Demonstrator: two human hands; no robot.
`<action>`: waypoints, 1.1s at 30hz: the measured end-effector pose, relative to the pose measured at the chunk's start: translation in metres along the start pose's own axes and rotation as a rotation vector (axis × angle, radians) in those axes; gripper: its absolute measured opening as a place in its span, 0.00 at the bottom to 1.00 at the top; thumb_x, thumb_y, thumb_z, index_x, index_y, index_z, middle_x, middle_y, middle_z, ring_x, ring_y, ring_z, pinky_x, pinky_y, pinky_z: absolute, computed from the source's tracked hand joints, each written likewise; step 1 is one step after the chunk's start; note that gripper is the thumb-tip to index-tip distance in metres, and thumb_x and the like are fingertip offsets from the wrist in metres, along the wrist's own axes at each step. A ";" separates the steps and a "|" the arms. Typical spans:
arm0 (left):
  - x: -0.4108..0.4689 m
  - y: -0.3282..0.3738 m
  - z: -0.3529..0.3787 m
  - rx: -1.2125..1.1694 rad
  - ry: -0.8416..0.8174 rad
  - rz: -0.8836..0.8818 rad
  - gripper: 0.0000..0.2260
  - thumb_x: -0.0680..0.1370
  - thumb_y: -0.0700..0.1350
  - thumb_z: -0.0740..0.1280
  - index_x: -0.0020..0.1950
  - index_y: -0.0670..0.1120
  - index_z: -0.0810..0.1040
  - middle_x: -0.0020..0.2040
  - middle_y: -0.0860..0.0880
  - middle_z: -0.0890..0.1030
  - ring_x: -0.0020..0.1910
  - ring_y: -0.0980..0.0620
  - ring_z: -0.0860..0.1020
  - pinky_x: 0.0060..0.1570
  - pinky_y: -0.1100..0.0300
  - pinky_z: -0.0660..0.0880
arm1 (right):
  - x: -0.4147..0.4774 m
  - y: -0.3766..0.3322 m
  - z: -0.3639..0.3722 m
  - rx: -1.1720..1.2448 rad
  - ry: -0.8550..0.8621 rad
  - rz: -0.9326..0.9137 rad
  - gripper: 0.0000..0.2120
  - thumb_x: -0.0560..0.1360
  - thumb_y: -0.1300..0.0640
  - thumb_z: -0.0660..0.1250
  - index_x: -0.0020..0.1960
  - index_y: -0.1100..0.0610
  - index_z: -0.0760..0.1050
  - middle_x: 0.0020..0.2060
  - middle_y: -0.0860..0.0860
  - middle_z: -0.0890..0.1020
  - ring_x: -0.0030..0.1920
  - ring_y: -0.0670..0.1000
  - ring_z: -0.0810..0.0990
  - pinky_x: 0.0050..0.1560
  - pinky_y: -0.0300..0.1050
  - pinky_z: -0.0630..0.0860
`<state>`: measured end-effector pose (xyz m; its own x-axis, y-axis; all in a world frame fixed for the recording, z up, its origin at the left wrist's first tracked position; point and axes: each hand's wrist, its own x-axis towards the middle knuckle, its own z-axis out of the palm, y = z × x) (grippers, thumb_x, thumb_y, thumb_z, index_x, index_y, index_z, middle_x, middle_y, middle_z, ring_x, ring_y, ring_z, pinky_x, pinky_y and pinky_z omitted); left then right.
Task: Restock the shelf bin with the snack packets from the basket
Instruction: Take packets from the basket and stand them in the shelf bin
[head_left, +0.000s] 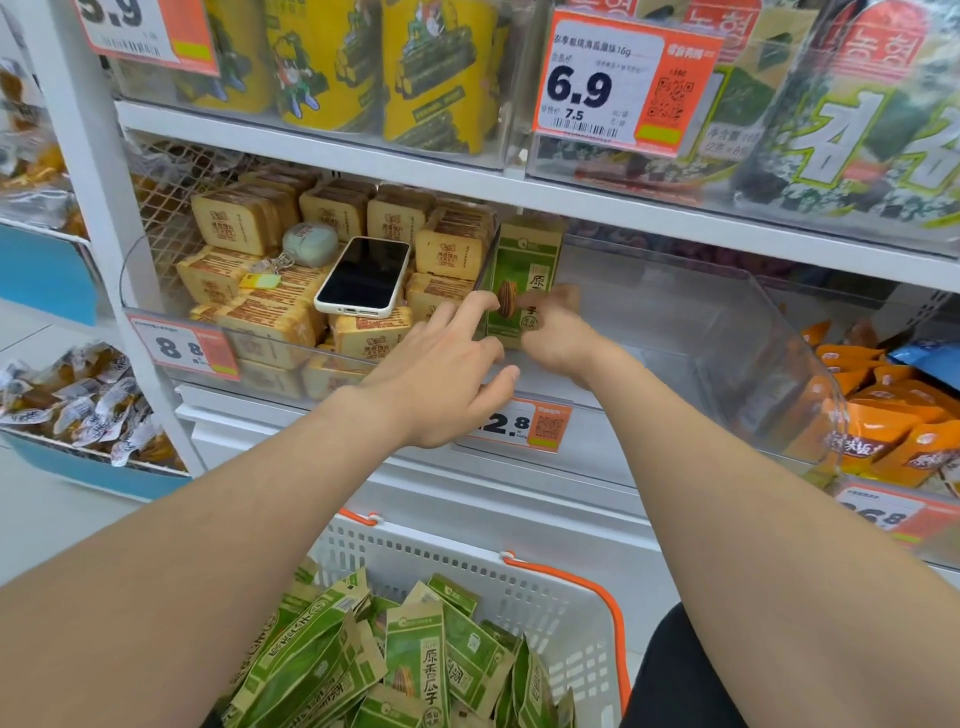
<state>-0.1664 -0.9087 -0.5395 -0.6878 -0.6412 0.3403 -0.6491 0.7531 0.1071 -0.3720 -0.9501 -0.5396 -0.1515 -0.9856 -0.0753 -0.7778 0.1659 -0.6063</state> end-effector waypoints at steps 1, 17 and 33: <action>0.001 -0.001 0.000 0.002 0.005 0.008 0.27 0.84 0.61 0.50 0.58 0.46 0.83 0.77 0.46 0.62 0.68 0.41 0.68 0.64 0.42 0.72 | 0.001 0.002 0.001 -0.039 -0.034 0.020 0.28 0.78 0.66 0.61 0.78 0.56 0.67 0.77 0.58 0.56 0.76 0.60 0.65 0.78 0.50 0.65; 0.001 0.000 0.003 0.014 -0.001 0.006 0.29 0.83 0.61 0.48 0.59 0.47 0.83 0.74 0.45 0.63 0.66 0.40 0.68 0.62 0.41 0.73 | -0.012 -0.006 -0.002 0.059 0.016 -0.019 0.37 0.75 0.67 0.61 0.81 0.44 0.63 0.78 0.56 0.66 0.77 0.59 0.66 0.75 0.51 0.70; 0.000 0.002 0.000 0.009 -0.013 -0.006 0.26 0.83 0.61 0.50 0.59 0.47 0.82 0.76 0.47 0.60 0.67 0.41 0.68 0.62 0.41 0.73 | -0.006 0.003 0.003 0.047 -0.097 0.020 0.31 0.74 0.58 0.66 0.77 0.50 0.71 0.74 0.51 0.74 0.74 0.55 0.71 0.75 0.55 0.70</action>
<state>-0.1677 -0.9068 -0.5396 -0.6876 -0.6480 0.3275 -0.6563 0.7476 0.1012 -0.3714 -0.9442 -0.5434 -0.1054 -0.9810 -0.1627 -0.7450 0.1862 -0.6405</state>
